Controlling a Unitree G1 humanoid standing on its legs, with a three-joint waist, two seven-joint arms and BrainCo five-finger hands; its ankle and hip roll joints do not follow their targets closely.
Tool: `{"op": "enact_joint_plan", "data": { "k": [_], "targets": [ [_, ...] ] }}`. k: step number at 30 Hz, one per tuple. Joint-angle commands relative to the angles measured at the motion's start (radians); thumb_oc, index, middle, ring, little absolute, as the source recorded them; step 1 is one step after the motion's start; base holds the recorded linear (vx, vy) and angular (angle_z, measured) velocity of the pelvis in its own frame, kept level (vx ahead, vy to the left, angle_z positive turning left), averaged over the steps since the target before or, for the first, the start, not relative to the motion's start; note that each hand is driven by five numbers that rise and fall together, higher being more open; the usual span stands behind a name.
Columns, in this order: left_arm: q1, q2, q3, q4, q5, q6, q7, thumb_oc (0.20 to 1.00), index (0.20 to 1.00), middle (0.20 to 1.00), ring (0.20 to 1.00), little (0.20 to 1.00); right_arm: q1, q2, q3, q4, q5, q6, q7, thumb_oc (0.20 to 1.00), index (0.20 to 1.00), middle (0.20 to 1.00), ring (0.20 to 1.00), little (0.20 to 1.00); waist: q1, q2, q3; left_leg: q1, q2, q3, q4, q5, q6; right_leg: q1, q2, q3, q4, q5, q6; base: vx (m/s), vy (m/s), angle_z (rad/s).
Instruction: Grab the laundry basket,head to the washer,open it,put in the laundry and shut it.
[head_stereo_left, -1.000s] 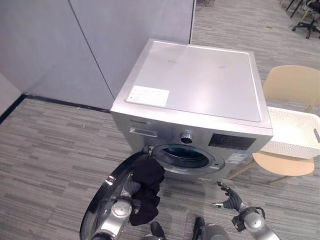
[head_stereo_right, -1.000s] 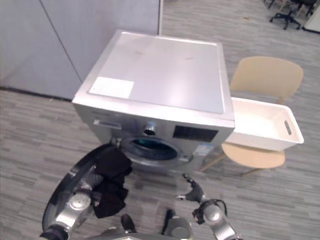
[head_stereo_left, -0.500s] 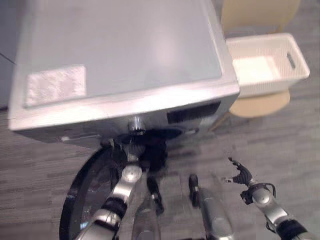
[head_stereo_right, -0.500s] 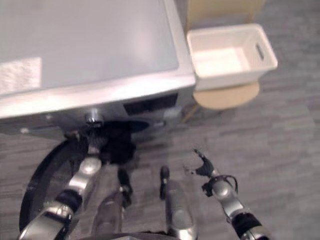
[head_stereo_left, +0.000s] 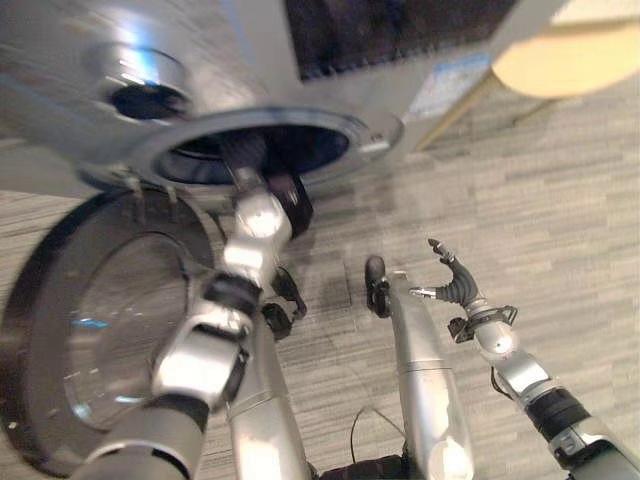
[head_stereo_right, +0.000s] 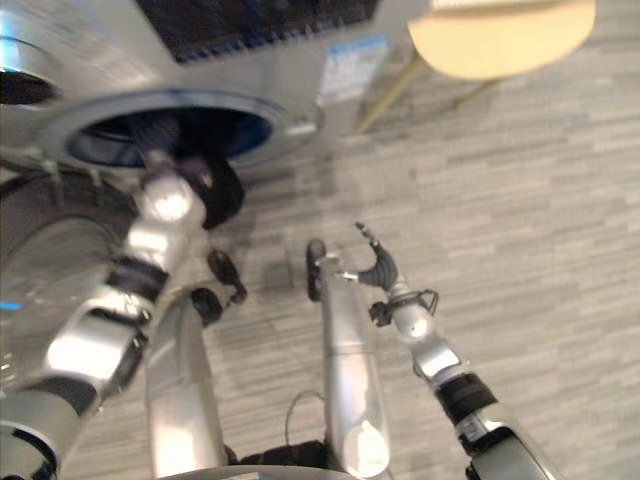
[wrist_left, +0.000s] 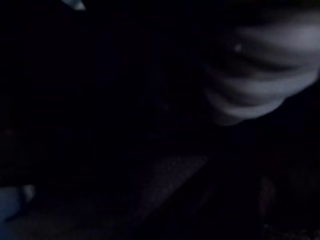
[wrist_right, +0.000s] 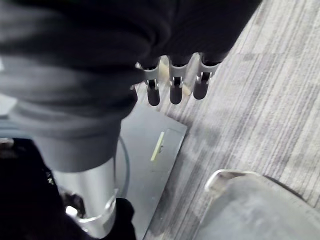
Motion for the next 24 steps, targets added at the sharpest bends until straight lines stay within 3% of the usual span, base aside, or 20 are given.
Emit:
{"op": "enact_joint_plan", "data": {
  "k": [1, 2, 3, 4, 5, 7, 8, 10, 11, 12, 13, 14, 16, 18, 24],
  "targets": [
    [-0.1, 0.063, 0.013, 0.004, -0.016, -0.104, 0.072, 0.2, 0.2, 0.2, 0.2, 0.2, 0.056, -0.019, -0.01, -0.045, 0.036, -0.054, 0.0, 1.0, 1.0, 1.0, 1.0, 1.0, -0.013, 0.04, -0.137, -0.008, 0.046, -0.062, 0.026, -0.095, -0.014, -0.029, -0.011, 0.02, -0.073, -0.048, 0.032, 0.01, 0.01, -0.43],
    [-0.107, 0.065, 0.011, 0.009, -0.018, -0.105, 0.071, 0.2, 0.2, 0.2, 0.2, 0.2, 0.053, -0.019, -0.01, -0.046, 0.036, -0.054, 0.001, 1.0, 1.0, 1.0, 1.0, 1.0, -0.013, 0.041, -0.139, -0.017, 0.048, -0.064, 0.031, -0.097, -0.014, -0.037, -0.01, 0.019, -0.07, -0.049, 0.032, 0.03, 0.011, -0.39],
    [-0.206, 0.163, -0.004, 0.033, 0.0, -0.109, 0.11, 0.2, 0.2, 0.2, 0.2, 0.2, 0.049, -0.036, -0.02, -0.059, 0.047, -0.063, 0.022, 1.0, 1.0, 1.0, 1.0, 1.0, -0.025, 0.049, -0.152, -0.061, 0.063, -0.073, 0.063, -0.108, -0.007, -0.082, -0.002, 0.023, -0.041, -0.056, 0.038, 0.03, 0.013, -0.34],
    [-0.213, 0.166, -0.007, 0.038, -0.002, -0.11, 0.109, 0.2, 0.2, 0.2, 0.2, 0.2, 0.045, -0.035, -0.02, -0.06, 0.048, -0.063, 0.023, 1.0, 1.0, 1.0, 1.0, 1.0, -0.025, 0.049, -0.153, -0.068, 0.065, -0.074, 0.067, -0.11, -0.007, -0.088, -0.001, 0.023, -0.038, -0.056, 0.038, 0.07, 0.024, -0.35],
    [-0.294, 0.241, -0.015, 0.04, -0.001, -0.13, 0.145, 0.2, 0.2, 0.2, 0.2, 0.2, 0.054, -0.059, -0.024, -0.079, 0.062, -0.068, 0.049, 1.0, 1.0, 1.0, 1.0, 1.0, -0.038, 0.055, -0.163, -0.103, 0.078, -0.083, 0.099, -0.121, -0.001, -0.118, 0.01, 0.026, -0.018, -0.061, 0.042, 0.05, 0.011, -0.22],
    [-0.328, 0.272, -0.028, 0.03, 0.003, -0.139, 0.16, 0.2, 0.2, 0.2, 0.2, 0.2, 0.062, -0.071, -0.028, -0.091, 0.065, -0.067, 0.062, 1.0, 1.0, 1.0, 1.0, 1.0, -0.04, 0.061, -0.168, -0.125, 0.083, -0.09, 0.114, -0.126, 0.001, -0.138, 0.014, 0.025, -0.007, -0.063, 0.042, 0.06, 0.01, -0.11],
    [-0.376, 0.331, -0.054, -0.015, 0.046, -0.149, 0.198, 0.2, 0.2, 0.2, 0.2, 0.2, 0.081, -0.092, -0.043, -0.114, 0.069, -0.072, 0.081, 1.0, 1.0, 1.0, 1.0, 1.0, -0.045, 0.071, -0.173, -0.16, 0.09, -0.099, 0.14, -0.132, 0.001, -0.169, 0.016, 0.02, 0.013, -0.068, 0.043, 0.06, 0.007, -0.06],
    [-0.379, 0.357, -0.069, -0.033, 0.085, -0.138, 0.216, 0.2, 0.2, 0.2, 0.2, 0.2, 0.092, -0.104, -0.055, -0.127, 0.073, -0.074, 0.091, 1.0, 1.0, 1.0, 1.0, 1.0, -0.046, 0.076, -0.177, -0.184, 0.093, -0.106, 0.155, -0.136, 0.0, -0.192, 0.019, 0.016, 0.023, -0.071, 0.042, 0.05, 0.017, -0.07],
    [-0.387, 0.399, -0.122, 0.007, 0.154, -0.091, 0.205, 0.2, 0.2, 0.2, 0.2, 0.2, 0.104, -0.133, -0.071, -0.15, 0.091, -0.085, 0.105, 1.0, 1.0, 1.0, 1.0, 1.0, -0.052, 0.084, -0.181, -0.212, 0.094, -0.113, 0.174, -0.138, 0.002, -0.217, 0.017, 0.014, 0.038, -0.072, 0.041, 0.04, 0.016, -0.08],
    [-0.393, 0.399, -0.127, 0.012, 0.154, -0.091, 0.204, 0.319, 0.319, 0.319, 0.319, 0.319, 0.105, -0.132, -0.073, -0.151, 0.093, -0.085, 0.107, 1.0, 1.0, 1.0, 1.0, 1.0, -0.052, 0.084, -0.183, -0.218, 0.094, -0.115, 0.177, -0.139, 0.002, -0.222, 0.017, 0.012, 0.041, -0.073, 0.041, 0.03, 0.004, -0.07],
    [-0.395, 0.407, -0.154, 0.044, 0.171, -0.07, 0.185, 0.805, 0.805, 0.805, 0.805, 0.805, 0.11, -0.139, -0.074, -0.159, 0.097, -0.09, 0.11, 1.0, 1.0, 1.0, 1.0, 1.0, -0.054, 0.087, -0.183, -0.227, 0.096, -0.117, 0.182, -0.139, 0.003, -0.229, 0.015, 0.012, 0.045, -0.073, 0.041, 0.0, 0.0, 0.0],
    [-0.404, 0.41, -0.204, 0.104, 0.183, -0.05, 0.134, 1.0, 1.0, 1.0, 1.0, 1.0, 0.106, -0.146, -0.074, -0.164, 0.106, -0.094, 0.113, 1.0, 1.0, 1.0, 1.0, 1.0, -0.056, 0.09, -0.186, -0.247, 0.095, -0.123, 0.192, -0.137, 0.003, -0.244, 0.011, 0.007, 0.055, -0.075, 0.04, 0.0, 0.0, 0.0],
    [-0.389, 0.397, -0.324, 0.241, 0.258, 0.012, -0.015, 1.0, 1.0, 1.0, 1.0, 1.0, 0.084, -0.162, -0.071, -0.162, 0.112, -0.099, 0.116, 1.0, 1.0, 1.0, 1.0, 1.0, -0.058, 0.101, -0.182, -0.281, 0.092, -0.134, 0.215, -0.135, 0.008, -0.27, 0.006, 0.005, 0.084, -0.078, 0.035, 0.02, 0.0, 0.05],
    [-0.328, 0.366, -0.384, 0.3, 0.365, 0.035, -0.117, 1.0, 1.0, 1.0, 1.0, 1.0, 0.077, -0.158, -0.075, -0.176, 0.095, -0.101, 0.125, 1.0, 1.0, 1.0, 1.0, 1.0, -0.049, 0.103, -0.184, -0.3, 0.09, -0.143, 0.229, -0.136, 0.009, -0.283, 0.002, -0.005, 0.103, -0.084, 0.03, 0.03, -0.019, 0.09],
    [-0.233, 0.308, -0.41, 0.324, 0.495, 0.047, -0.177, 1.0, 1.0, 1.0, 1.0, 1.0, 0.114, -0.162, -0.092, -0.2, 0.079, -0.117, 0.137, 1.0, 1.0, 1.0, 1.0, 1.0, -0.035, 0.103, -0.198, -0.306, 0.084, -0.159, 0.238, -0.136, 0.008, -0.282, 0.001, -0.016, 0.112, -0.09, 0.022, 0.01, -0.028, 0.06]
  ]
}}
